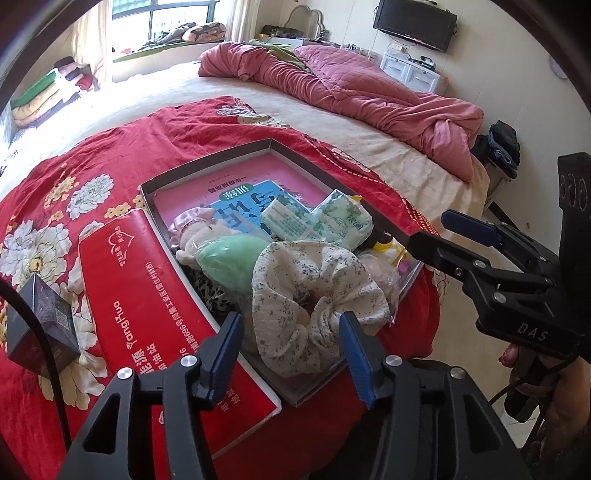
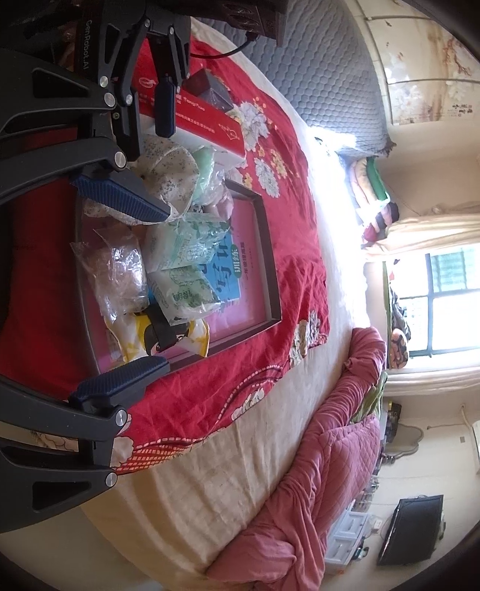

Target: Organize soft objects

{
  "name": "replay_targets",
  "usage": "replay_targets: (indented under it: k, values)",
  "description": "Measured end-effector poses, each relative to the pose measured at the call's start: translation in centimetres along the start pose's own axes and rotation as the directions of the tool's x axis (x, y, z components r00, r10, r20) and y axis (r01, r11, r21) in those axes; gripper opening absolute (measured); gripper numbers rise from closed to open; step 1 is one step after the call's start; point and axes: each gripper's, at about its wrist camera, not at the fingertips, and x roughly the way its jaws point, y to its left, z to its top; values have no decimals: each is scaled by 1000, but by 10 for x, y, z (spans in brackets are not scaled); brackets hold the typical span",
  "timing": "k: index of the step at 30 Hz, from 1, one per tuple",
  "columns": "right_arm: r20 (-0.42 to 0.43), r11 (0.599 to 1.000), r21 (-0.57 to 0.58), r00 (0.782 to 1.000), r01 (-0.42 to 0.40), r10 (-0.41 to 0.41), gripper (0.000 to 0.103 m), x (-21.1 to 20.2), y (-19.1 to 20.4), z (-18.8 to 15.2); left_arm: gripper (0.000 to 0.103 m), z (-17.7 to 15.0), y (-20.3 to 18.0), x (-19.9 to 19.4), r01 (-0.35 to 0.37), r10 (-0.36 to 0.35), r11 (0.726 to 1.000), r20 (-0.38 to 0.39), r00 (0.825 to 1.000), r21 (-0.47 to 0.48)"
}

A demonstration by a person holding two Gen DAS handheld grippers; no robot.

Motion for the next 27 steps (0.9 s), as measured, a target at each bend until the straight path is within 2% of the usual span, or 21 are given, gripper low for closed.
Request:
replay_targets:
  k: [4,6,9,12,18,23,27]
  values:
    - [36,998,61,999,3,-5,77,-12,2,6,55,-2,4,-11,7,-7,1000,25,1000,-12]
    - [54,992,123,999,-13,7,79,-19,1,10,64,-2,7,-18,-5,5,1000,35,999,-18]
    - [82,983,185,997,-5,-10,79,-29,6,16,66,-3,14,-29,-19,21,999,58,998,-33]
    - [97,981,191,994,22,-41,79,-40,22,22,67,-5,24,-40,-30,35,998,70,997,-62]
    - [118,980,197,993,8,-32,79,-59,65,27,73,-6,41,-63,-70,81,992,103,991,-105]
    - [131,966,243,984,85,-119,79,-76,95,19,77,-11,54,-85,-119,135,985,130,982,-125]
    - [147,967,213,973,142,-176,80,-86,114,12,80,-19,65,-100,-148,169,978,142,975,-150]
